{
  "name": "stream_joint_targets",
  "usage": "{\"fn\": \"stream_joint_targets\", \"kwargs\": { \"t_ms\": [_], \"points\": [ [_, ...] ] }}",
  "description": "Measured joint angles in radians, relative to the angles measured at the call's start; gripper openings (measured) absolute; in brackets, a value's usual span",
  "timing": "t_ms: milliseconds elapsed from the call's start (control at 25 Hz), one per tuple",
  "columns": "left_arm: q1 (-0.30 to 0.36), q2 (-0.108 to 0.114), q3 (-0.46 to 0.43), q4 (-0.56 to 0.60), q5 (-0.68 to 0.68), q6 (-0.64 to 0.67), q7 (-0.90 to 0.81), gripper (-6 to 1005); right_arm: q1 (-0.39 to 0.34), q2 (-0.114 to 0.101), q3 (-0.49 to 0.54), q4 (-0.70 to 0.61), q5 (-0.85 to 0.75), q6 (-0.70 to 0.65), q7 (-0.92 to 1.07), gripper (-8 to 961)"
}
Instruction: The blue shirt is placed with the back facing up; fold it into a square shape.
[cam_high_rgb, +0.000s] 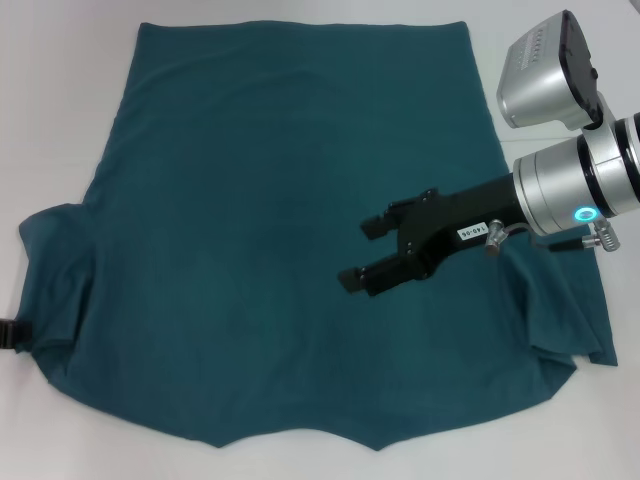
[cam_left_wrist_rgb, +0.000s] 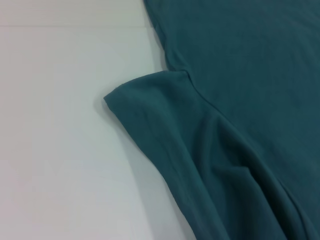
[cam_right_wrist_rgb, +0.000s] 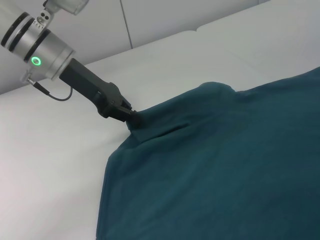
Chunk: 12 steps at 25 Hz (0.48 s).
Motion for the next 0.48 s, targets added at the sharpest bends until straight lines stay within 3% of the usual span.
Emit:
{"fn": "stream_joint_targets", "kwargs": {
  "t_ms": [160,480],
  "points": [
    [-0.004,0.001,0.001,0.003,0.0,0.003,-0.001,8,-0.002,0.001,0.0,0.001,0.0,0.004,0.0,924],
    [-0.013,0.008,0.001,0.053,-0.001,0.049,-0.008,8,-0.011,0.002,0.0,0.003,0.001,0.017,-0.004,924]
  ]
}}
